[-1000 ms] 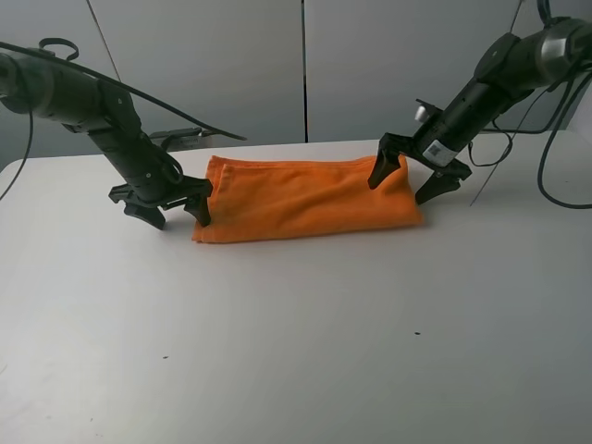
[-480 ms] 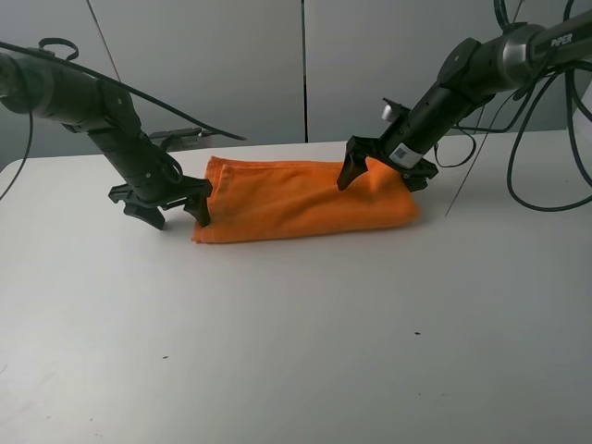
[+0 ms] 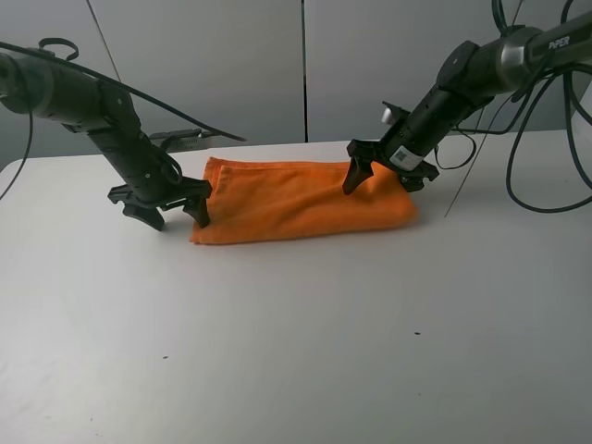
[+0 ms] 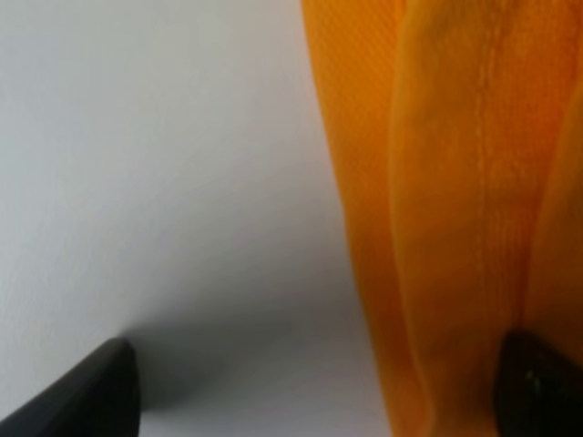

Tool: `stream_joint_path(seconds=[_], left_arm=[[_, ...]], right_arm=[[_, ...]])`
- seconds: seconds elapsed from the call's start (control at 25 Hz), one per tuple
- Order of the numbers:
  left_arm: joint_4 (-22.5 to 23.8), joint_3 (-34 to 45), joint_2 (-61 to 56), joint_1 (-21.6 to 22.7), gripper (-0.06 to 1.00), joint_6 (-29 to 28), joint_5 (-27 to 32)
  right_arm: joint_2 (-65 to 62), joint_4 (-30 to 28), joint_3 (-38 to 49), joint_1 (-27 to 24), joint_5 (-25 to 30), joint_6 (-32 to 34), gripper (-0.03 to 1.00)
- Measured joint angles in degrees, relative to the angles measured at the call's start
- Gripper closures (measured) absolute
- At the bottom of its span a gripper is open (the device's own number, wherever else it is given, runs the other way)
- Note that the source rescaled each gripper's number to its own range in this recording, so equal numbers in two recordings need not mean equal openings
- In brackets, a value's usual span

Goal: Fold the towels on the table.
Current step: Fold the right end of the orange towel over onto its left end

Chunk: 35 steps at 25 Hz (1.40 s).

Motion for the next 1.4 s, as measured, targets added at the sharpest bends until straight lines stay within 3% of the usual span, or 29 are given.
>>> stream_joint_path(seconds=[0.12, 0.24, 0.72, 1.04, 1.4], left_arm=[[0.0, 0.0, 0.0, 0.0, -0.05, 0.0, 0.2], [0.12, 0.0, 0.0, 0.0, -0.05, 0.0, 0.2], [0.83, 0.0, 0.0, 0.0, -0.05, 0.44, 0.2], [1.47, 0.0, 0.0, 0.0, -0.05, 0.44, -0.07], [6.48, -0.04, 0.34, -1.43, -0.05, -0.56, -1.41]], right_arm=[[0.5, -2.21, 0.0, 0.0, 1.08, 0.0, 0.65], [0.53, -2.45, 0.0, 0.0, 1.49, 0.23, 0.91], [-3.3, -3.01, 0.0, 0.0, 4.43, 0.41, 0.91], [-4.05, 3.19, 0.0, 0.0, 8.28, 0.41, 0.91], [-4.05, 7.79, 0.0, 0.0, 8.92, 0.41, 0.91]])
